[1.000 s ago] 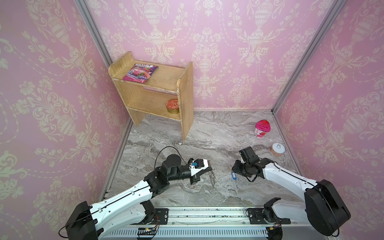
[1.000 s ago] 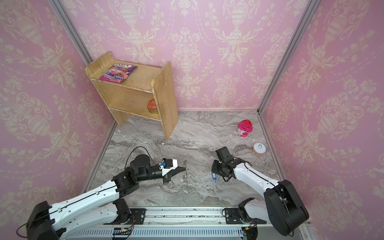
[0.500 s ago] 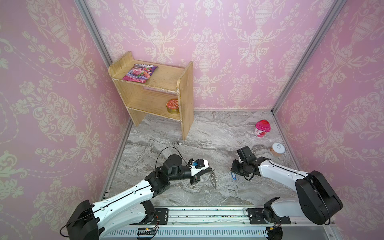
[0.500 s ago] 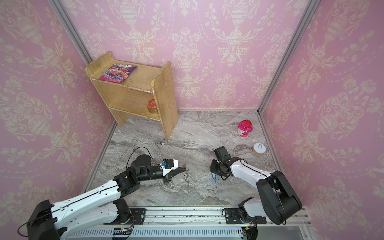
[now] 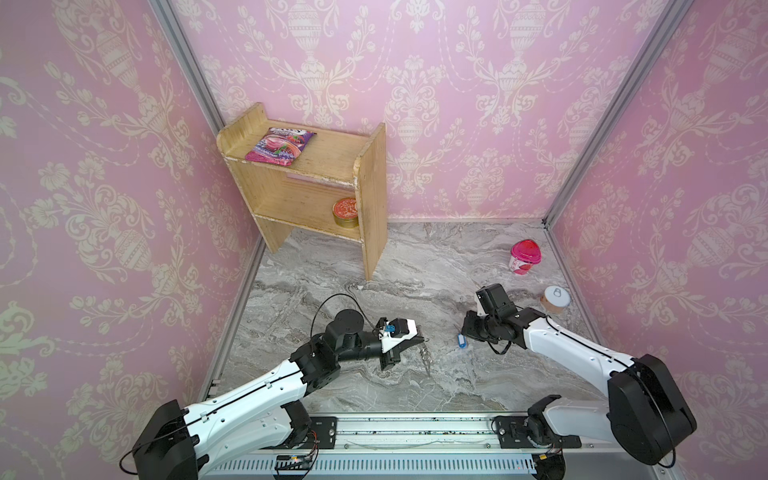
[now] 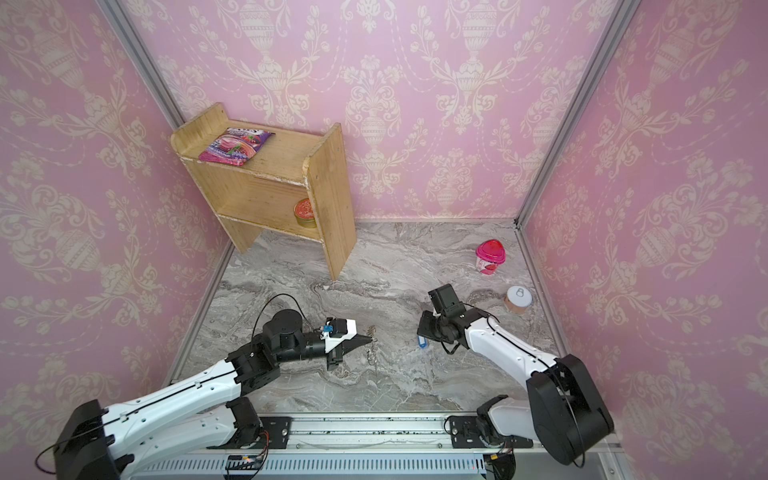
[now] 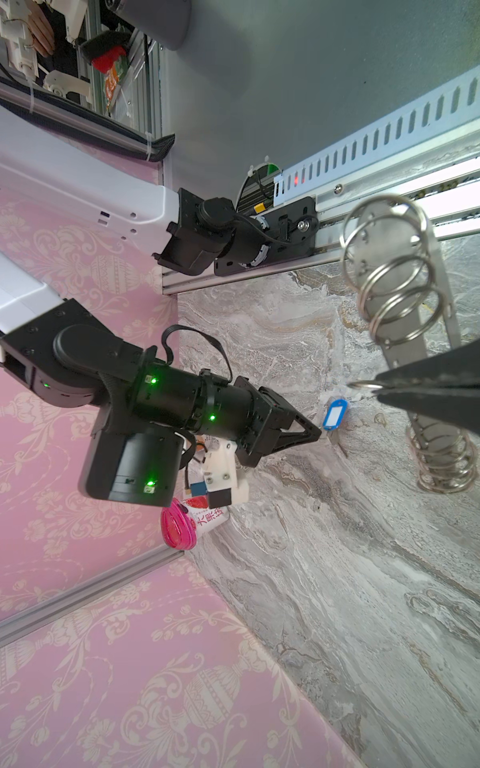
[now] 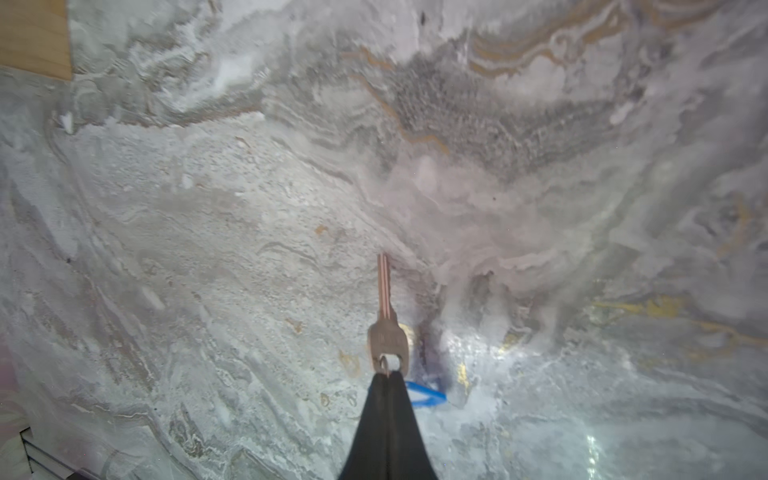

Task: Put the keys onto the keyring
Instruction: 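Lower the right gripper and close it on the key's blue tag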

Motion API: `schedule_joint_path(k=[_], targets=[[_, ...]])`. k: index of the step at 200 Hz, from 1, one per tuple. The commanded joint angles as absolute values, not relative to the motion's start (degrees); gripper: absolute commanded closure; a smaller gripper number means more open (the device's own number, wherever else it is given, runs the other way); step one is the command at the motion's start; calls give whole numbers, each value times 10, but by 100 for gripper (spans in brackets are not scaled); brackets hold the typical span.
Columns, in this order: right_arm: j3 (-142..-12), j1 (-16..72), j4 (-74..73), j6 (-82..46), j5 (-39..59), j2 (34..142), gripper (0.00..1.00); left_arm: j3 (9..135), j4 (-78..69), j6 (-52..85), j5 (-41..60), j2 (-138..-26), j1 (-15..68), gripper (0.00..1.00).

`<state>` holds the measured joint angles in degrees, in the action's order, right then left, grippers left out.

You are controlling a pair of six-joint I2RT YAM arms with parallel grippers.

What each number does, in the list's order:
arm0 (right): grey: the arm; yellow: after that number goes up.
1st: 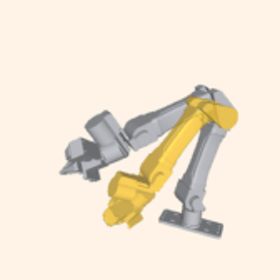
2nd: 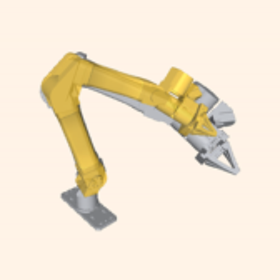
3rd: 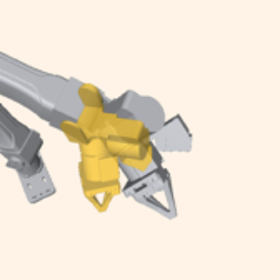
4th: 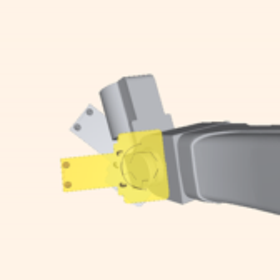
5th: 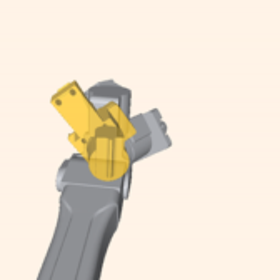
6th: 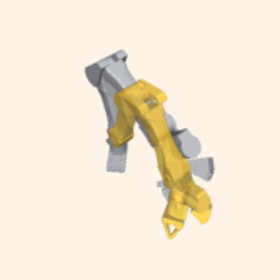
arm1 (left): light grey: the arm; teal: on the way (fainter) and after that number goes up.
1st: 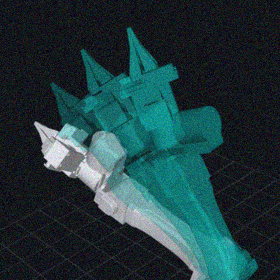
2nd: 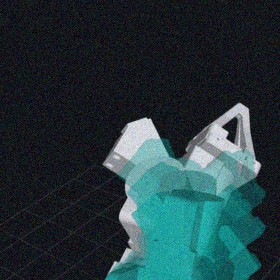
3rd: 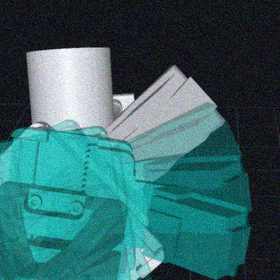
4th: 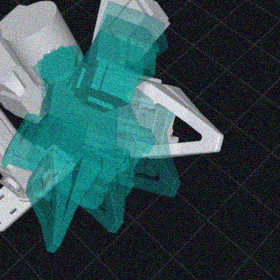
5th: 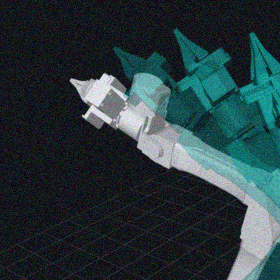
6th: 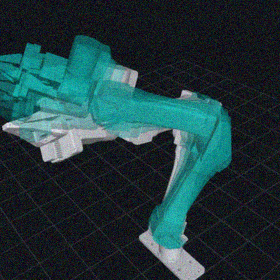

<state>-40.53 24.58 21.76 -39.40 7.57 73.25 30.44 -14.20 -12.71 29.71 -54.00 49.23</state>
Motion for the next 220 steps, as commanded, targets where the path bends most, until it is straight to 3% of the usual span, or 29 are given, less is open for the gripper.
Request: schedule_joint_path(k=[1,43,114,220], targets=[[-447,259,276,-334,59,722,100,298,-165,-123,306,-534,488,100],[-489,307,320,-281,22,756,100,299,-166,-124,304,-535,487,100],[-503,352,310,-255,176,821,100,298,-158,-128,300,-531,487,100],[-498,352,359,-214,150,888,100,296,-154,-132,301,-533,487,100]])
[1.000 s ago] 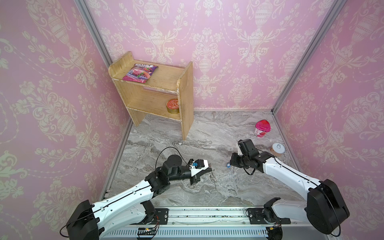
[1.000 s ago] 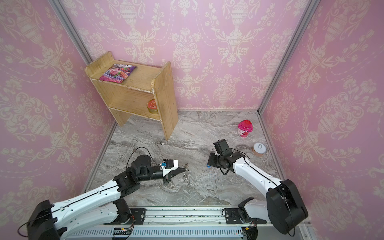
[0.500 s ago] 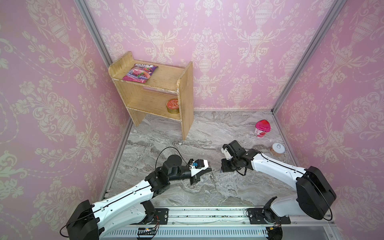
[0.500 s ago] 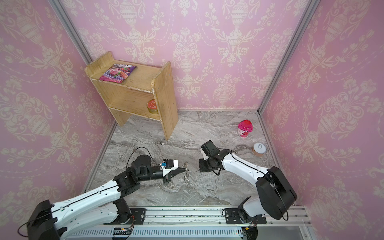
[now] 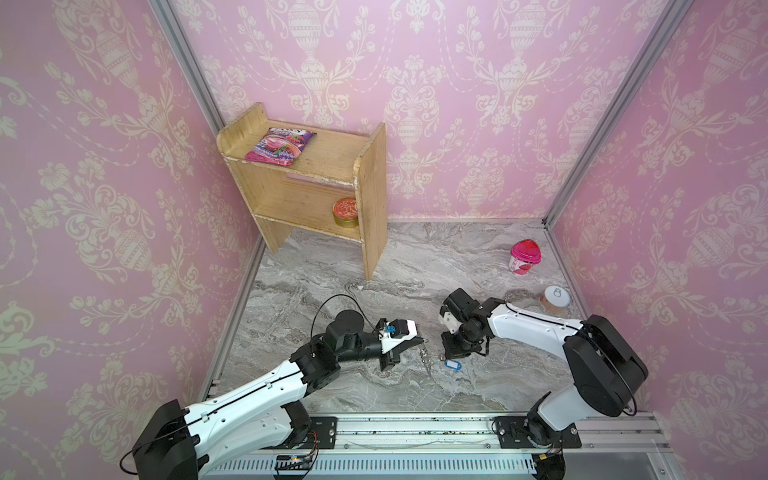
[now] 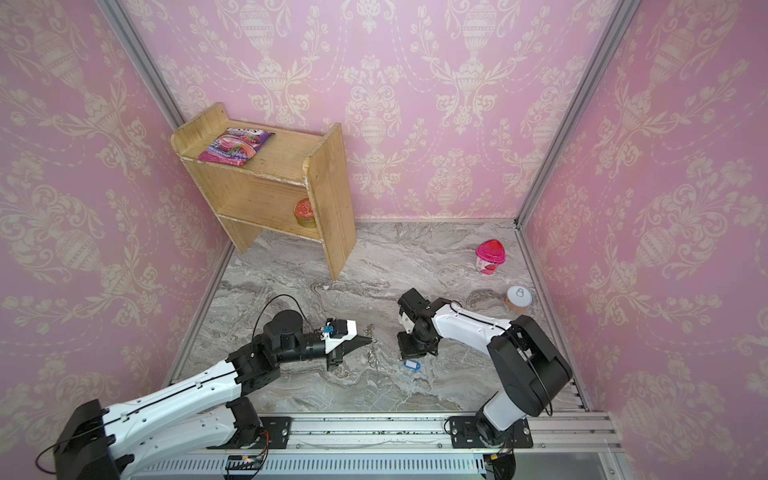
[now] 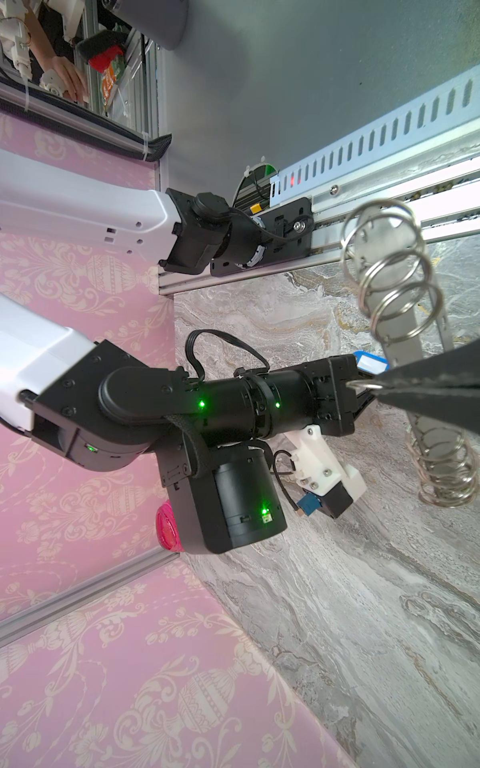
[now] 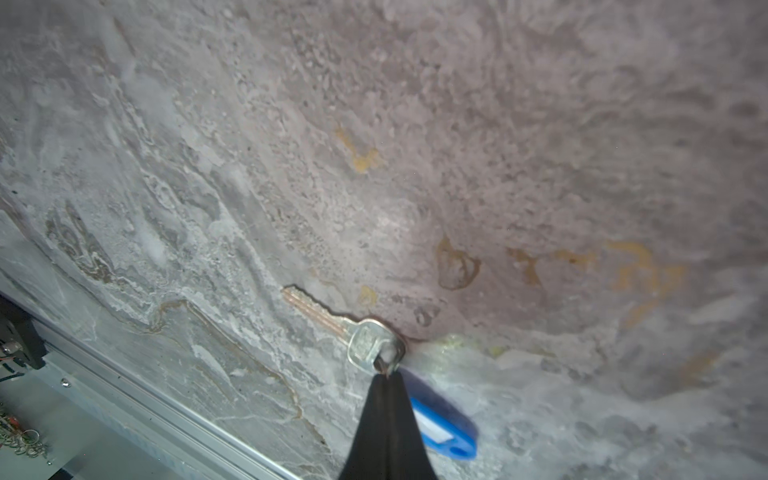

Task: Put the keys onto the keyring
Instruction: 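Lower the right gripper and close it on the key's blue tag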

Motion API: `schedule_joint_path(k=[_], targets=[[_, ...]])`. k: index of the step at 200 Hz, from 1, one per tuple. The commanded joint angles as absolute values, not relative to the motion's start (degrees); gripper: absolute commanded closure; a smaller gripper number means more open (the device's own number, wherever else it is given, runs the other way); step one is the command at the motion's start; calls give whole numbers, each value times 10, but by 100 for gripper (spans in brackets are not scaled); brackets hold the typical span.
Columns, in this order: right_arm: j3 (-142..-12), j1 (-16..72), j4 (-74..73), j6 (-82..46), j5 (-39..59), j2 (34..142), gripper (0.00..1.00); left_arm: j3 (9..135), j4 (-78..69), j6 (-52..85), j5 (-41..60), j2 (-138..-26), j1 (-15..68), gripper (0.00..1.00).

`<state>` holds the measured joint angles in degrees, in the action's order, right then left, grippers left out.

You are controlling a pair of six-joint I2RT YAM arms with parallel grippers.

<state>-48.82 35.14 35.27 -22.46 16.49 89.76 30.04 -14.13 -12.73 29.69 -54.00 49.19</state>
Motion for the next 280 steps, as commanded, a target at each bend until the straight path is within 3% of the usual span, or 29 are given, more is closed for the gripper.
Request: schedule_joint_path(k=[1,21,79,185,280], targets=[[-498,352,359,-214,150,887,100,296,-154,-132,302,-533,487,100],[-494,352,352,-220,146,870,87,297,-154,-133,302,-535,487,100],[-475,351,346,-253,134,811,68,297,-157,-128,305,-536,487,100],[-420,349,293,-273,148,813,69,296,-157,-125,307,-536,487,100],[-430,348,281,-263,142,848,78,295,-156,-125,307,-536,487,100]])
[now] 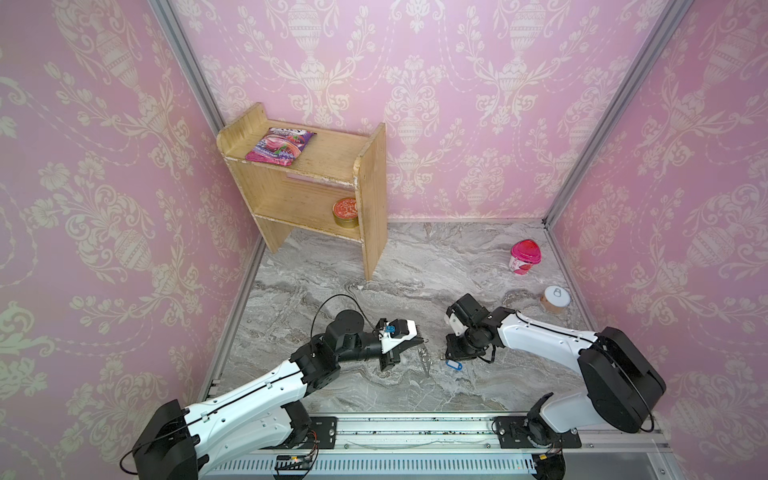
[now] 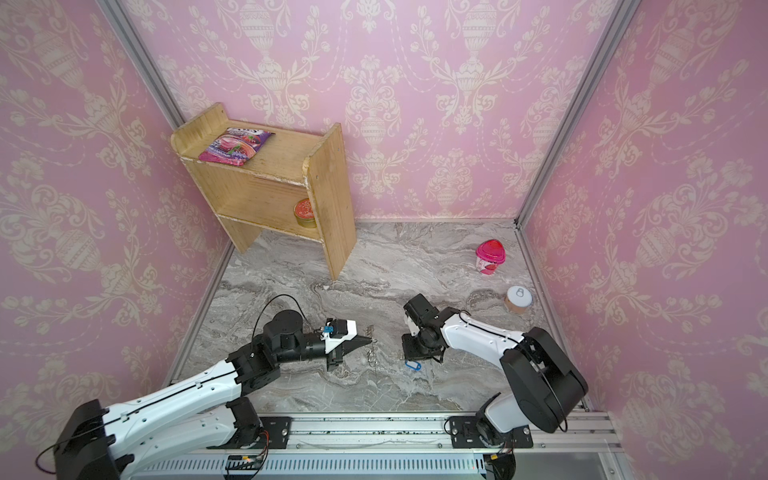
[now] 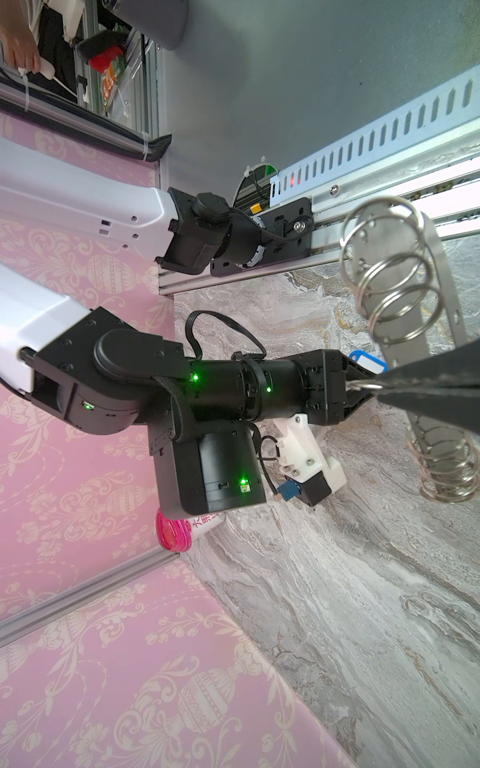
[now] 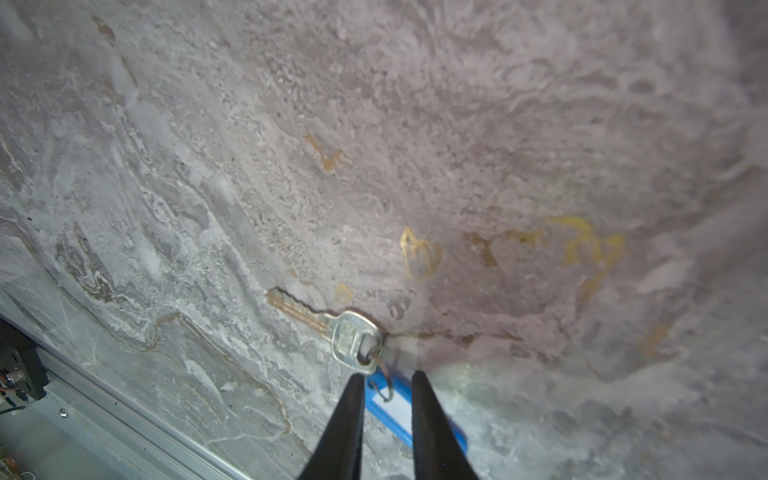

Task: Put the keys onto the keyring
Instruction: 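Lower the right gripper and close it on the key's blue tag, then lift the key with the right gripper and carry it toward the left gripper's plate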

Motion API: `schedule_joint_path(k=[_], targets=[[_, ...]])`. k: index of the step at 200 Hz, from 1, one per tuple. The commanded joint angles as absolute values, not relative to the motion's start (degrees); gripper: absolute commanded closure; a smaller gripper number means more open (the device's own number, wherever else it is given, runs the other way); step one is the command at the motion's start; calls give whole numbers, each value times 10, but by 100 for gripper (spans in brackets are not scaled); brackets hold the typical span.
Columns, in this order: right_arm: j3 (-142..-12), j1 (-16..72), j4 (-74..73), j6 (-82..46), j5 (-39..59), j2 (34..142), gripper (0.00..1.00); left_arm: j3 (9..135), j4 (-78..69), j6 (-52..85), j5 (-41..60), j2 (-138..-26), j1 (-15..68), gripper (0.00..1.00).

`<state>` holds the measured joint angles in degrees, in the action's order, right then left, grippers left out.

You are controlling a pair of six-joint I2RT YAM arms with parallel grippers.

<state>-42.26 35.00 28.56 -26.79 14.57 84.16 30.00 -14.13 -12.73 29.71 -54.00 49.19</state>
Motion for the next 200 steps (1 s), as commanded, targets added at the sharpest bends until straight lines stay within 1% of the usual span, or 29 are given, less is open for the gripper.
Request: schedule_joint_path(k=[1,80,102,119,145,161,177,200], targets=[[-429,348,281,-263,142,848,79,295,-156,-125,307,-536,487,100],[-433,348,279,-259,145,859,84,295,-155,-125,306,-534,487,100],[-432,348,276,-260,145,854,91,294,-155,-125,306,-533,487,100],[-433,347,274,-259,148,852,100,296,-155,-125,306,-533,487,100],[-429,347,267,-258,159,838,100,297,-155,-126,306,-533,487,100],[-423,347,255,-253,170,813,100,298,-154,-127,305,-532,487,100],[-414,348,240,-237,176,765,100,300,-153,-131,305,-529,487,100],[-402,350,227,-212,156,649,100,315,-143,-142,308,-521,488,100]])
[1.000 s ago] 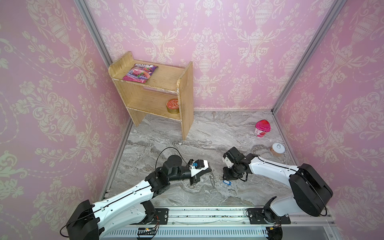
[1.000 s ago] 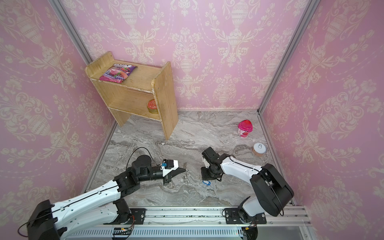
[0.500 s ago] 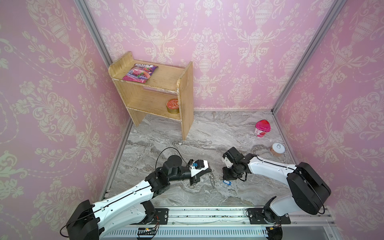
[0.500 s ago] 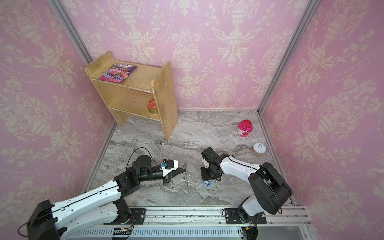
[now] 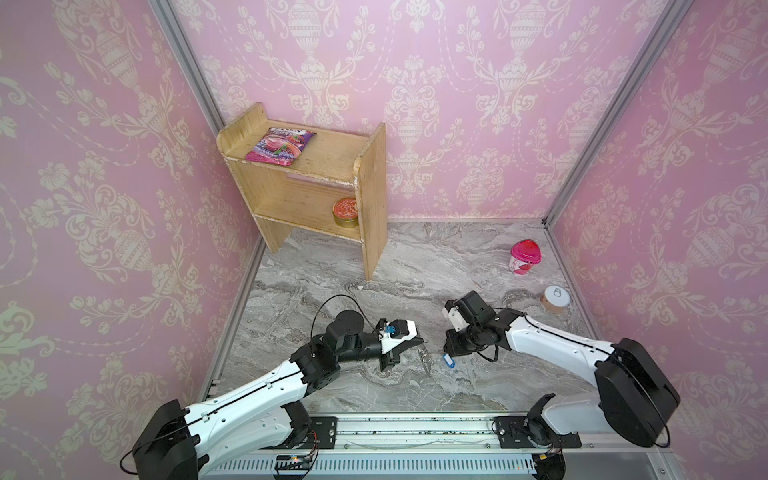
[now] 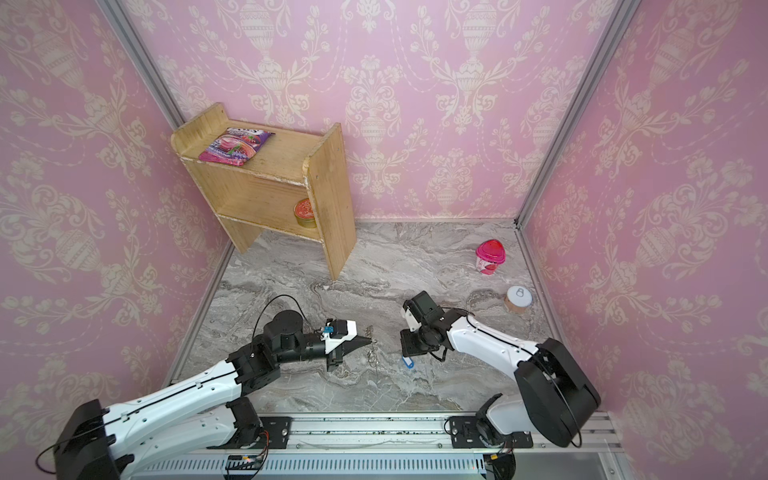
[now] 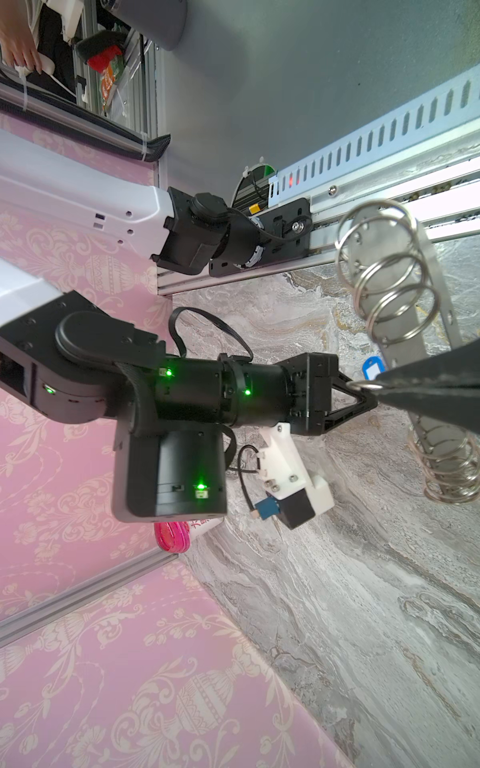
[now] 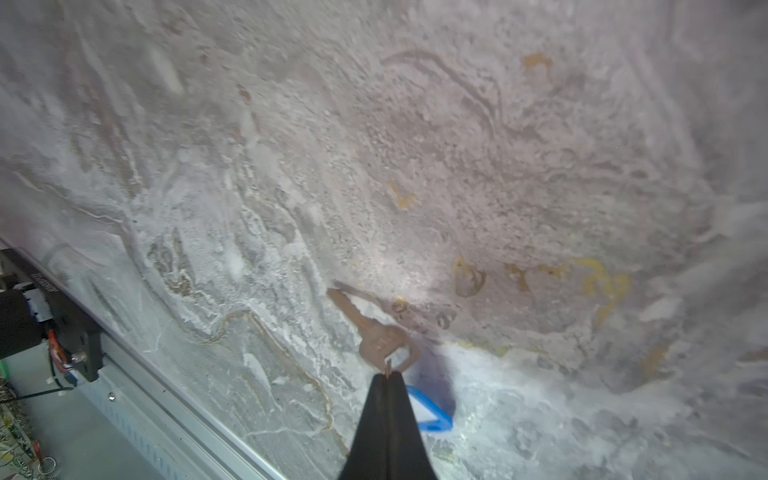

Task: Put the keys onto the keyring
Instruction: 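Lift the key with the right gripper and carry it toward the left gripper's plate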

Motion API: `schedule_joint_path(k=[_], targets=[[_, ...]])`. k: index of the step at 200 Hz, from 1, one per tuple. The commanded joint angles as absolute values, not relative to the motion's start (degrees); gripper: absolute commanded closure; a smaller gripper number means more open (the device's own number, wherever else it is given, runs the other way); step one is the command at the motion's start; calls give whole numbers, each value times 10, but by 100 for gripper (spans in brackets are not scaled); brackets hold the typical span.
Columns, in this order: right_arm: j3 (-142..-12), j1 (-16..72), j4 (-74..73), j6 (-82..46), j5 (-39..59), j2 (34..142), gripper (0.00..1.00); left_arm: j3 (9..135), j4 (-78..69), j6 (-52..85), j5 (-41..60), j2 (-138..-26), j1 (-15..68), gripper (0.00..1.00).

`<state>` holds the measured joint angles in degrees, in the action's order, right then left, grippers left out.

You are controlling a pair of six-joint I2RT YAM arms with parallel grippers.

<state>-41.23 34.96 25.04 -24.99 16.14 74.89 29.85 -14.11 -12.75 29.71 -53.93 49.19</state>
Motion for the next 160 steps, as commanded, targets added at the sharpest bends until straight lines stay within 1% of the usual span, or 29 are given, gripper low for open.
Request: schedule_joint_path(k=[1,21,42,73,108,137,160], targets=[[-401,350,227,-212,154,644,100,315,-142,-142,308,-521,488,100],[-394,350,222,-176,142,534,100,346,-106,-173,311,-515,492,100],[-395,350,220,-128,141,433,100,390,-51,-238,293,-512,508,100],[-411,350,210,-62,162,320,100,471,20,-332,266,-525,542,100],[-466,350,215,3,218,281,100,548,71,-416,249,-557,587,100],[-514,350,216,55,275,286,100,604,112,-483,231,-591,627,100],[-545,350,214,92,306,291,100,618,115,-510,225,-601,640,100]])
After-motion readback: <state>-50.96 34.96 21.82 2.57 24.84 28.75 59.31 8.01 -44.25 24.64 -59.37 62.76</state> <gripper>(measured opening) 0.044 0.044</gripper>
